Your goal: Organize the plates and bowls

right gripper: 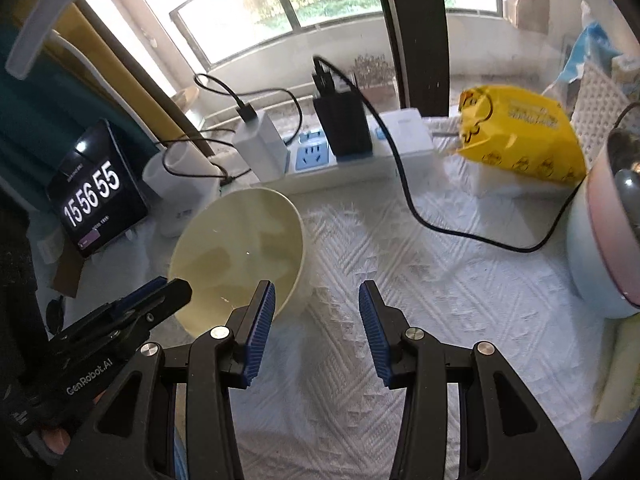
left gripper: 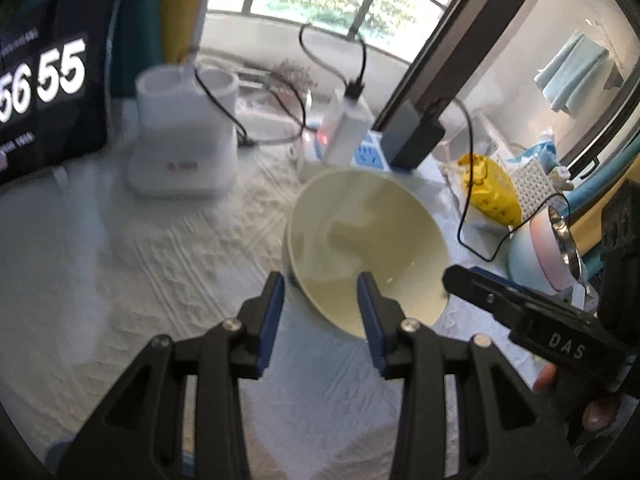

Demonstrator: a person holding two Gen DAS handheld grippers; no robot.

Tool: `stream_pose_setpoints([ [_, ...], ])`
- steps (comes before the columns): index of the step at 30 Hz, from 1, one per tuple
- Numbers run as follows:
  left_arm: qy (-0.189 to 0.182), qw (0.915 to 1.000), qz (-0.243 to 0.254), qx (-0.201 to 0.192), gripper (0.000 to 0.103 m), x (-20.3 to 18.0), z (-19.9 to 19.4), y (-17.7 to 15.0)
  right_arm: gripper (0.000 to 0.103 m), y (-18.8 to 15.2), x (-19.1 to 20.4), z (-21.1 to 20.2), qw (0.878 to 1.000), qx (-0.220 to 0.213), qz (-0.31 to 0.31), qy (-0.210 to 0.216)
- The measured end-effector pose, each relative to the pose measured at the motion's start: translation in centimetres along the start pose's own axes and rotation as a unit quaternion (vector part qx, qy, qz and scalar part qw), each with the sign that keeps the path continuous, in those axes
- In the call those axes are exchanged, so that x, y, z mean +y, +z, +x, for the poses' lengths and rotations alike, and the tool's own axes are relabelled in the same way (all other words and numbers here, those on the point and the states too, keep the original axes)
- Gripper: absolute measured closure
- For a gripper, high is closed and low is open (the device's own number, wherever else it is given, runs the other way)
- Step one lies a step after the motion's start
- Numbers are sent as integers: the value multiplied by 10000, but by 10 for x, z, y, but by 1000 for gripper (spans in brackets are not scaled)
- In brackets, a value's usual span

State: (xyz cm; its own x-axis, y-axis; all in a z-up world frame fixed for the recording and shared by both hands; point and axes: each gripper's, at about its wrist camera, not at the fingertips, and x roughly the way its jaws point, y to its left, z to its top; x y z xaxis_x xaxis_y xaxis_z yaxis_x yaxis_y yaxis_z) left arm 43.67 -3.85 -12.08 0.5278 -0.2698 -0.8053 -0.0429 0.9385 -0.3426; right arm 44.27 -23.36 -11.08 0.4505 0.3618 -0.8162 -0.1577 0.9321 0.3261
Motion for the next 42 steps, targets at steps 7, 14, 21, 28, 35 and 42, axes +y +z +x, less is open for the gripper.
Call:
stream_pose_setpoints([
  [7,186,9998,-18,109,62,-5,16,-3,57,6,-1,19,9997,195,81,88],
  [14,264,9996,27,113,61,-6,22,-1,57,10,-1,43,9985,438,127,287],
  [21,171,9998,-95,102,63,-1,25,-1,73,12,6,64,9962,671,82,550],
  [28,232,9996,-20,138,67,-3,22,-2,77,13,15,63,9975,600,-156,339],
  [35,200,9998,73,9,67,-9,12,-3,80,14,15,54,9981,475,-214,321],
  [42,142,9993,222,-274,67,-17,-13,-3,80,18,17,27,9985,233,-297,403],
])
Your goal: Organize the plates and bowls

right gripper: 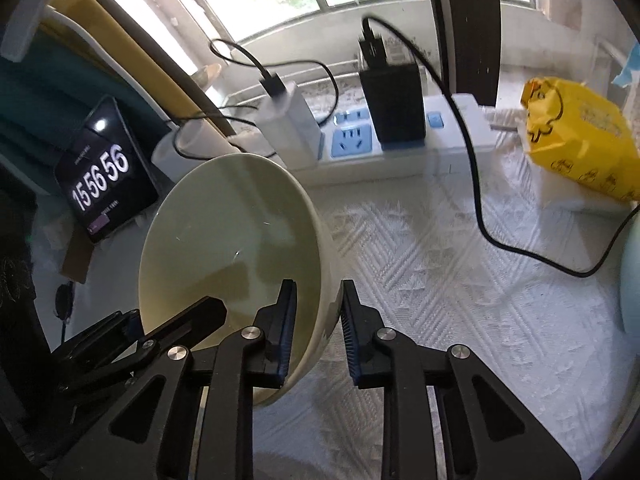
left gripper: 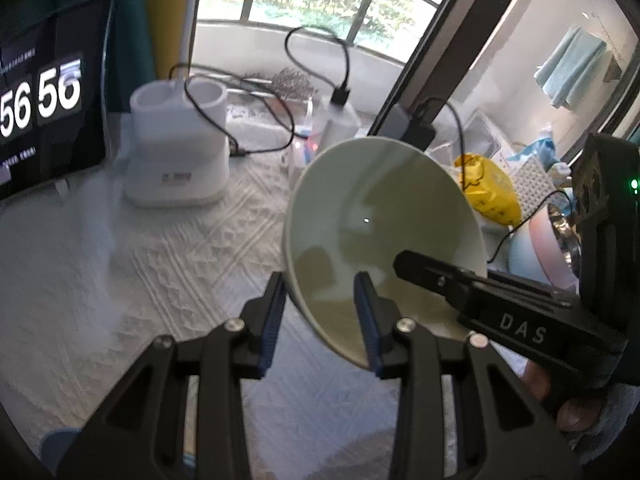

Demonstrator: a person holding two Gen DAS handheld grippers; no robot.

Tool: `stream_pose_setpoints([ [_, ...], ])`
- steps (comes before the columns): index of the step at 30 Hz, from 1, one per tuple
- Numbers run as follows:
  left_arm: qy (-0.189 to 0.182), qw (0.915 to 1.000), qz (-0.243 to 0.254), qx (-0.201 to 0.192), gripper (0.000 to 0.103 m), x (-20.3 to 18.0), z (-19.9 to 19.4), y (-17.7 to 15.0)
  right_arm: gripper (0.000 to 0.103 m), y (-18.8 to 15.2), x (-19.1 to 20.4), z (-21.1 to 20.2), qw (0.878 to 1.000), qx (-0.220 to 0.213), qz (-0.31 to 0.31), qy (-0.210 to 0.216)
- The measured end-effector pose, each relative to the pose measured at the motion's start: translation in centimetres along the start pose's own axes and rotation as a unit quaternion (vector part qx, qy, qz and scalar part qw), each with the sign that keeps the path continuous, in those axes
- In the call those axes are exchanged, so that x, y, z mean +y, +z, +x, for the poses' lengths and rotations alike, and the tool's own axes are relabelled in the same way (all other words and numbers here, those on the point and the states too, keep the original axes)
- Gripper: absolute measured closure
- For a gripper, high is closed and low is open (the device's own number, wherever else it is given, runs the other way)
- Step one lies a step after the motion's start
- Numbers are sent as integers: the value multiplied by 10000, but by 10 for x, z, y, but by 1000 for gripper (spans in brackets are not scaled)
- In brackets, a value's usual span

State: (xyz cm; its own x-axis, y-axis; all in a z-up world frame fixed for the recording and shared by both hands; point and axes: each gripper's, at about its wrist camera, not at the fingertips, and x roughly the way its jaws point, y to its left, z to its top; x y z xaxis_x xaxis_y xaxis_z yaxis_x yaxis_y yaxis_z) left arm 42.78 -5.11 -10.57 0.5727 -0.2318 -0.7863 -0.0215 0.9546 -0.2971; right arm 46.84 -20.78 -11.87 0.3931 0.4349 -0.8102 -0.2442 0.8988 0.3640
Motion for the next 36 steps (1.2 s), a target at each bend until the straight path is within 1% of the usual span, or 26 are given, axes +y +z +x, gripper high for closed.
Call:
stream_pose_setpoints([
  [6,-45,9999,77,-143,67,-6,-17,-1,80,-4,4,-28,9997,-222,-59,-14],
  [17,-149,9991,198,-351,67,-16,-49,-10,80,-22,22,-60,9989,-417,-187,-107],
  [23,-224,9984,245,-467,67,-17,-66,-18,82,-34,29,-76,9985,-506,-173,-105],
  [36,-385,9972,340,-547,67,-22,-97,-40,83,-58,41,-109,9975,-654,-211,-154],
])
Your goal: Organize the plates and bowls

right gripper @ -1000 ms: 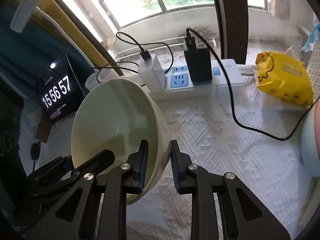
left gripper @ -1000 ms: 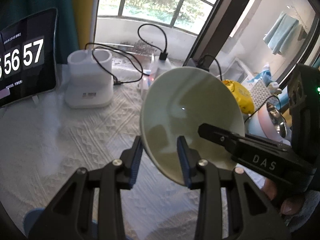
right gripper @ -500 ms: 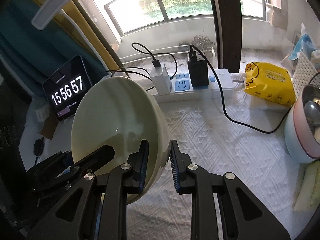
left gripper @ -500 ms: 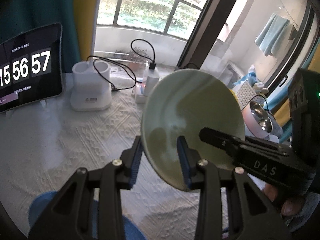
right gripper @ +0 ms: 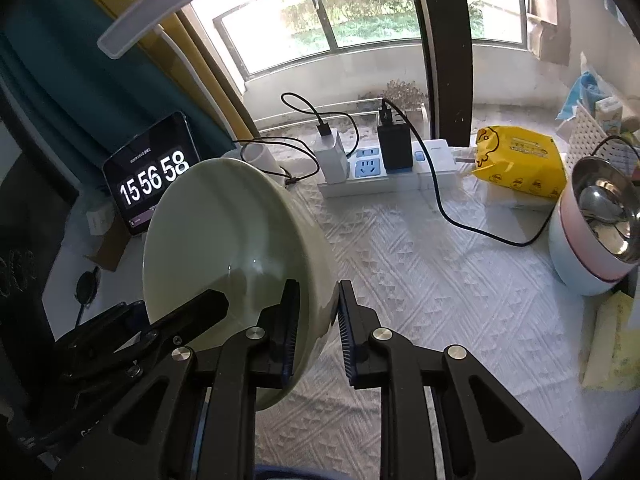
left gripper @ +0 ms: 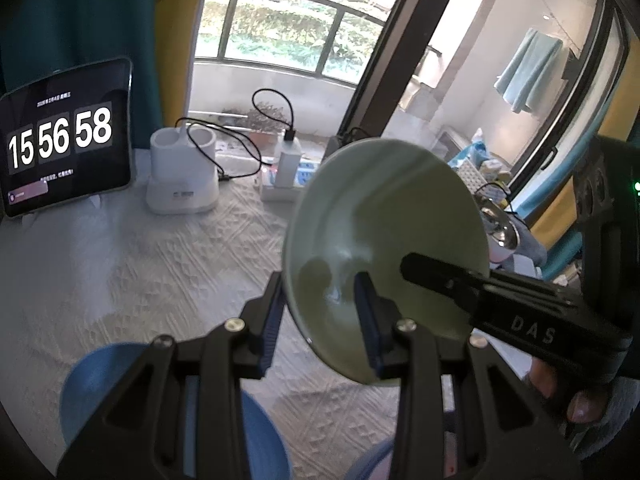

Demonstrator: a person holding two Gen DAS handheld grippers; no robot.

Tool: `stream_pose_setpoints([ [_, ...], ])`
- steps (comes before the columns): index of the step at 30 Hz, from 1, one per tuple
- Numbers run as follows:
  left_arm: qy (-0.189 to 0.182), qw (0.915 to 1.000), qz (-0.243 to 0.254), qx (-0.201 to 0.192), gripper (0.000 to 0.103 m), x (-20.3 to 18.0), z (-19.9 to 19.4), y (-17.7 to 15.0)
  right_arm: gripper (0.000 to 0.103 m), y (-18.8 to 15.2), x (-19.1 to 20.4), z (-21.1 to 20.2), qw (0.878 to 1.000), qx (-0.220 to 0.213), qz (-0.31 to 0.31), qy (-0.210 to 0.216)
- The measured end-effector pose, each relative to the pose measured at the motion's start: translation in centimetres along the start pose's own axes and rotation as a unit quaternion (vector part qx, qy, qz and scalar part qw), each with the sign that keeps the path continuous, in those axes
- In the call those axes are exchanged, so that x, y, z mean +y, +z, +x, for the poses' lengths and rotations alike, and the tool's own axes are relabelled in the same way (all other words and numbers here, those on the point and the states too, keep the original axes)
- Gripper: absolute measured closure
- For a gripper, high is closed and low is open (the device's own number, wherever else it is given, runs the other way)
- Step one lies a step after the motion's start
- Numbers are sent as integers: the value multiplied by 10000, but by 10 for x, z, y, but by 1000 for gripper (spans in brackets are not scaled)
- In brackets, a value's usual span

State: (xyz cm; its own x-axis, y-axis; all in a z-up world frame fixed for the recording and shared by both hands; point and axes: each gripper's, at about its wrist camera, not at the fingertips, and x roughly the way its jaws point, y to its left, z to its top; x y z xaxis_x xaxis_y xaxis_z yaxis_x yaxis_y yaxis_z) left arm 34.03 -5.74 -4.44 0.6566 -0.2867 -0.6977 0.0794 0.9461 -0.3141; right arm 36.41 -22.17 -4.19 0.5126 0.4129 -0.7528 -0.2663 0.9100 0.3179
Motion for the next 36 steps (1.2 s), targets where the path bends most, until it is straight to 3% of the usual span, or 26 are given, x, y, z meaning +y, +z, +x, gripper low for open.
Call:
stream_pose_setpoints([
  [17,-208,9990,406,-10,67,-33,-39,-35,83,-51,-2,-52,9995,-167,277,-12],
  [36,-348,9968,708,112,67,-56,-60,-77,83,-102,-11,-80,9987,-225,465,-38],
])
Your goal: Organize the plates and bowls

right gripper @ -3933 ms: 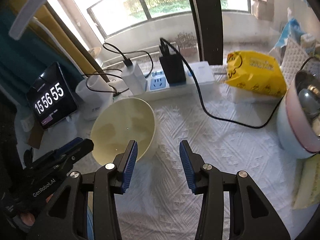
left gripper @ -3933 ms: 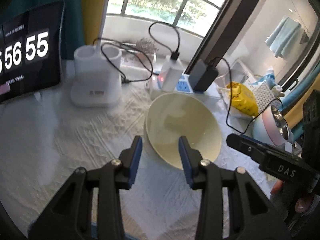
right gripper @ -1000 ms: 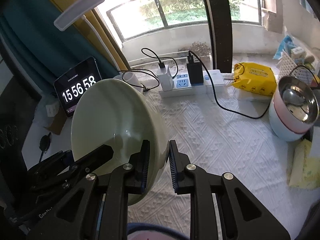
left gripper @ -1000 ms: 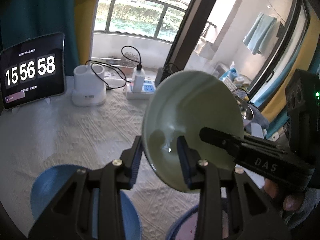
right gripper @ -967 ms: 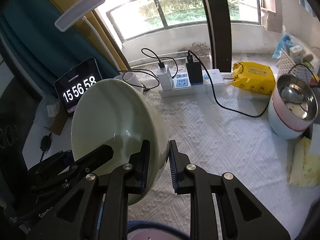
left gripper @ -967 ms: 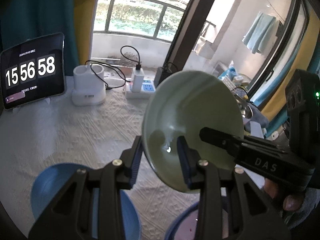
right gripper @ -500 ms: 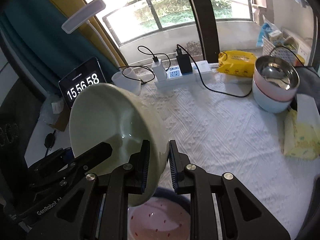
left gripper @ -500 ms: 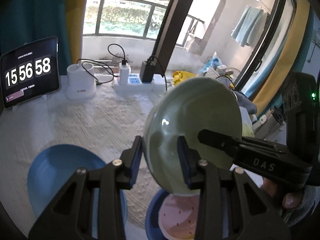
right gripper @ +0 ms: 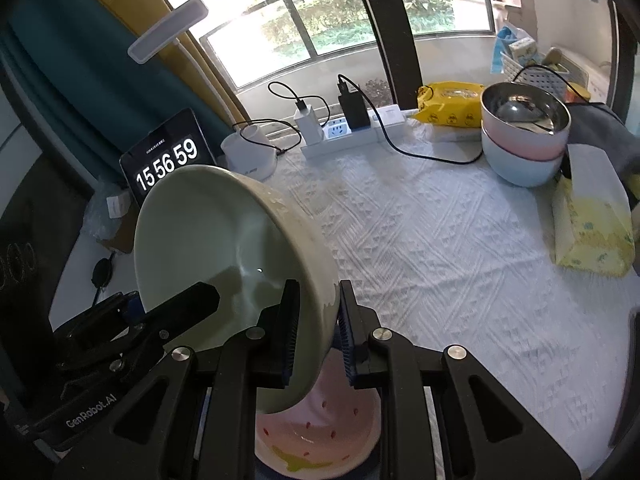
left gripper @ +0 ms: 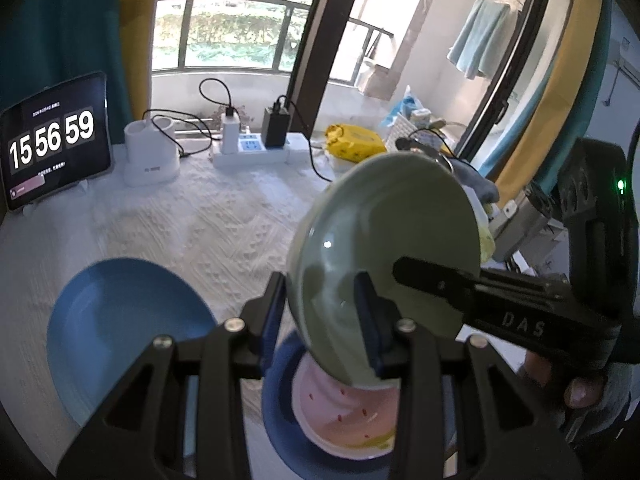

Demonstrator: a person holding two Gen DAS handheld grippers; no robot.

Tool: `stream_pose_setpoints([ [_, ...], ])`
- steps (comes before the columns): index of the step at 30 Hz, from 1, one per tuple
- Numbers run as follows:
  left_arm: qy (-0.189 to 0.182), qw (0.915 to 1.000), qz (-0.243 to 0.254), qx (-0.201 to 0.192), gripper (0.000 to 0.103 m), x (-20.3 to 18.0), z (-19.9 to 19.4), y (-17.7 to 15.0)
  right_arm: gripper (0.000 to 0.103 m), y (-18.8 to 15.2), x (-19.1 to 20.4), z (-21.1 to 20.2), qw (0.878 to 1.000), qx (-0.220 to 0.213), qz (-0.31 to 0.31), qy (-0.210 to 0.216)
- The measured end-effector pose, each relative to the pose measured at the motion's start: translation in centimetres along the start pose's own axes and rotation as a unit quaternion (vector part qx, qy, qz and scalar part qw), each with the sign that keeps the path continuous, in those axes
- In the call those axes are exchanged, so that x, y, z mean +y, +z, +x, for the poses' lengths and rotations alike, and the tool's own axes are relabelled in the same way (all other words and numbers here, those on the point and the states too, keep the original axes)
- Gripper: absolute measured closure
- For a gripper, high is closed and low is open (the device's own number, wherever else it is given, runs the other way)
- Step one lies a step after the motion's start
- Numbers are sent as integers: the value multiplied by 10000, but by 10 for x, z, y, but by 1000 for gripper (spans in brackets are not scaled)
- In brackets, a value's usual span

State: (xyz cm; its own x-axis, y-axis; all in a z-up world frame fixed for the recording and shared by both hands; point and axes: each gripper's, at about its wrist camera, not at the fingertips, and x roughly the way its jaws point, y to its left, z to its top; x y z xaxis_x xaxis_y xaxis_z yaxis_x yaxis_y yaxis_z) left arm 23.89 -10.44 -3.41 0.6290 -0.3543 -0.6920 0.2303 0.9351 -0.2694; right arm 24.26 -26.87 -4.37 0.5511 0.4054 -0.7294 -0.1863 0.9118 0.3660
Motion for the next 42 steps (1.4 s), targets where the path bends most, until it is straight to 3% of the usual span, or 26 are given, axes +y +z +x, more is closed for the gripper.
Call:
stream_pose_setpoints([
  [24,-137,9987,194,443,67,-14,5,-54,83,-65,-12,-3,9986,441,213,-183],
  [42,-116,9973,234,684,67,-10,12,-71,82,-81,-8,8,9962,815,45,-312],
])
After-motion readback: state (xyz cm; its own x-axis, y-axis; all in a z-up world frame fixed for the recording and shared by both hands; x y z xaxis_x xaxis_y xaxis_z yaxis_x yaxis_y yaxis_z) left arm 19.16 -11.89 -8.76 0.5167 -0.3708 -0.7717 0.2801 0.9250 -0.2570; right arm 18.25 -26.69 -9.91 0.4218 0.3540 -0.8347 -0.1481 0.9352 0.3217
